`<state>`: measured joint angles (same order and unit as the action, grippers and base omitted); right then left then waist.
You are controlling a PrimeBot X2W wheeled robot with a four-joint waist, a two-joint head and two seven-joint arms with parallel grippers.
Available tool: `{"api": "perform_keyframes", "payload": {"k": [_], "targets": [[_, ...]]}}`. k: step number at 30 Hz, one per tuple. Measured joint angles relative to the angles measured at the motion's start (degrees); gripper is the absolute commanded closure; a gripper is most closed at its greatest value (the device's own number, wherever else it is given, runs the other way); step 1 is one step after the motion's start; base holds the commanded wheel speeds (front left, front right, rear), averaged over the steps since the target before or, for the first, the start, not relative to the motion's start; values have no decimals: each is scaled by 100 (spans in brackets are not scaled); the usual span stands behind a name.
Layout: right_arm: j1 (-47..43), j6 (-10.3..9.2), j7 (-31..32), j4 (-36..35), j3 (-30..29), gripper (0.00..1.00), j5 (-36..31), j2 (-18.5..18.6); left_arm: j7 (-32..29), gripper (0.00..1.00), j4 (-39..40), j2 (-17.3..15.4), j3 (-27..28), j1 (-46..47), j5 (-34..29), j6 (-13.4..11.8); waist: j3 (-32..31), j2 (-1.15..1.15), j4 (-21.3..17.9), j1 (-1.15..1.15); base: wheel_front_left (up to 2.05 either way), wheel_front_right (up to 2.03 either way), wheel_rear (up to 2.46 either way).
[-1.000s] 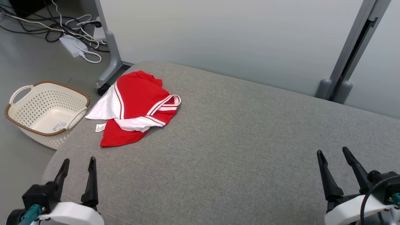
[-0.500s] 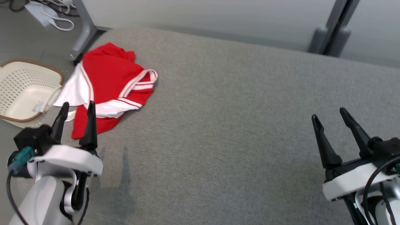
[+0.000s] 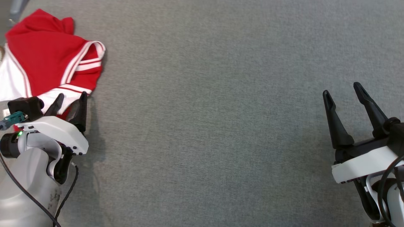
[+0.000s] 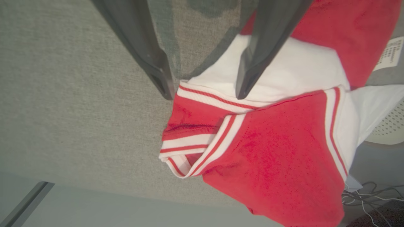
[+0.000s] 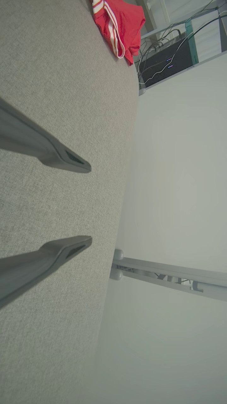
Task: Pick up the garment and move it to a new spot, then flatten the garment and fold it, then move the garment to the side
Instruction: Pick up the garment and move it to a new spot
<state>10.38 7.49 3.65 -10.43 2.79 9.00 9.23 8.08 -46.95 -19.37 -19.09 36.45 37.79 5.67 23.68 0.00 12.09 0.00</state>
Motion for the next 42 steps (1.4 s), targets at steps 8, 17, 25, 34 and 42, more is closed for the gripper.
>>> {"api": "perform_keyframes", "payload": {"k": [8,17,25,34,42], "targets": [[90,1,-74,81,49,0,2,-7,-252,35,-925,-7,-183,438,110,134,217,0,-207,0,0,0,0],[132,0,-177,282,62,0,15,-86,382,100,-1433,-88,-374,620,-197,-53,18,0,-172,0,0,0,0],[38,0,-337,480,15,0,81,-187,683,100,-655,-264,-125,520,-370,-314,-408,0,-171,0,0,0,0],[-254,0,-480,650,-83,0,157,-319,690,100,1831,-355,444,-811,-865,-736,-951,0,-246,0,0,0,0],[-567,0,-546,749,-154,0,175,-407,646,100,3426,-347,403,-2086,-1023,-1104,-1408,0,-418,0,0,0,0]]}}
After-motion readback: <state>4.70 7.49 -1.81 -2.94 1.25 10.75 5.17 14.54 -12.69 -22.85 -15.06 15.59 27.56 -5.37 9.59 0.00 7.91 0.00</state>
